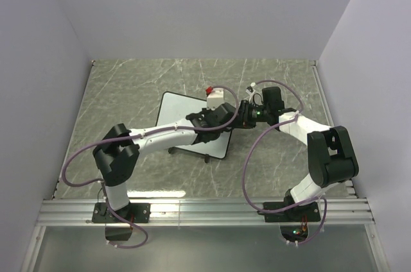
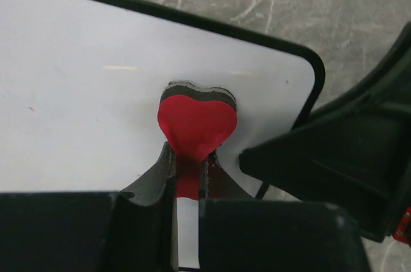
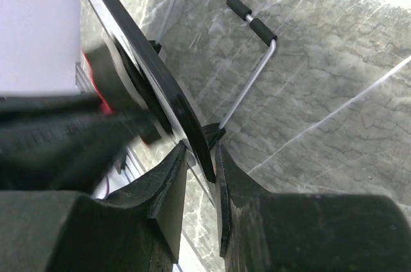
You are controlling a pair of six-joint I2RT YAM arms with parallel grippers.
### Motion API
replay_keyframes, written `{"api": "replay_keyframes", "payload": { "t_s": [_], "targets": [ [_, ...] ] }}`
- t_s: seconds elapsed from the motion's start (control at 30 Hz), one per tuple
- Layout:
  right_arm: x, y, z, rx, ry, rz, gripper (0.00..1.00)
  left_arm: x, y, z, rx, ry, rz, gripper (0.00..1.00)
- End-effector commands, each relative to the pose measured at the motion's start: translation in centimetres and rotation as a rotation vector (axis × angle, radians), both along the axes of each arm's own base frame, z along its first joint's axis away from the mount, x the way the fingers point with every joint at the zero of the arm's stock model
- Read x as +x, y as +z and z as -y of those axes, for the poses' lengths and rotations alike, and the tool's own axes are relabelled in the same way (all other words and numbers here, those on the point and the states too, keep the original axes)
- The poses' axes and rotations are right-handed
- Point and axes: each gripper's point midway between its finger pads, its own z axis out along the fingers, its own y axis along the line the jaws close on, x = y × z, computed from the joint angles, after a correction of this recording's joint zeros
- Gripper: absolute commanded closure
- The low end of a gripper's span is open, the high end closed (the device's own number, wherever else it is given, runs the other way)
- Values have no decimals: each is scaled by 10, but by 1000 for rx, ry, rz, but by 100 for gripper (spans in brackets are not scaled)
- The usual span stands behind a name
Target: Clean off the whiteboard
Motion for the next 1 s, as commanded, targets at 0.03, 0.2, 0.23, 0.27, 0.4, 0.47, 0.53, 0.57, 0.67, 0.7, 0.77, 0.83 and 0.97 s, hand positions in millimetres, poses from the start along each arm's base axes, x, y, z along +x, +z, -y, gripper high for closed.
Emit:
{"api": "replay_keyframes", "payload": {
  "t_s": [0.03, 0.2, 0.23, 0.27, 0.4, 0.47, 0.53, 0.57, 0.67, 0.7, 0.77, 0.83, 0.97],
  "targets": [
    [3, -20, 18, -114, -74, -27, 100, -5, -1, 13, -29, -31, -25, 100],
    [1, -19, 17, -116, -71, -22, 100, 8, 6, -21, -23, 47, -12, 100],
    [1, -19, 17, -117, -71, -24, 100, 8, 0, -32, -10, 62, -22, 100],
    [1, -19, 17, -117, -72, -22, 100, 11, 6, -40, -25, 77, -12, 100],
    [-1, -18, 17, -120, -70, -21, 100, 28, 3, -93, -2, 183, -17, 100],
    [-1, -17, 17, -119, -68, -16, 100, 30, 3, -112, 4, 220, -17, 100],
    [-2, -16, 17, -119, -68, -14, 100, 35, 5, -135, 10, 262, -12, 100],
    [-3, -16, 16, -120, -64, -14, 100, 37, 5, -141, 11, 274, -11, 100],
    [-3, -15, 17, -123, -64, -10, 100, 44, 10, -167, 10, 327, -5, 100],
    [-3, -15, 17, -127, -67, -12, 100, 47, 10, -179, 10, 353, -7, 100],
    [-3, -14, 17, -129, -65, -8, 100, 45, 9, -192, 12, 377, -12, 100],
    [-3, -13, 17, -129, -66, -6, 100, 44, 7, -209, 17, 416, -18, 100],
    [-4, -13, 19, -132, -71, -6, 100, 40, 5, -209, -13, 383, -22, 100]
  ]
}}
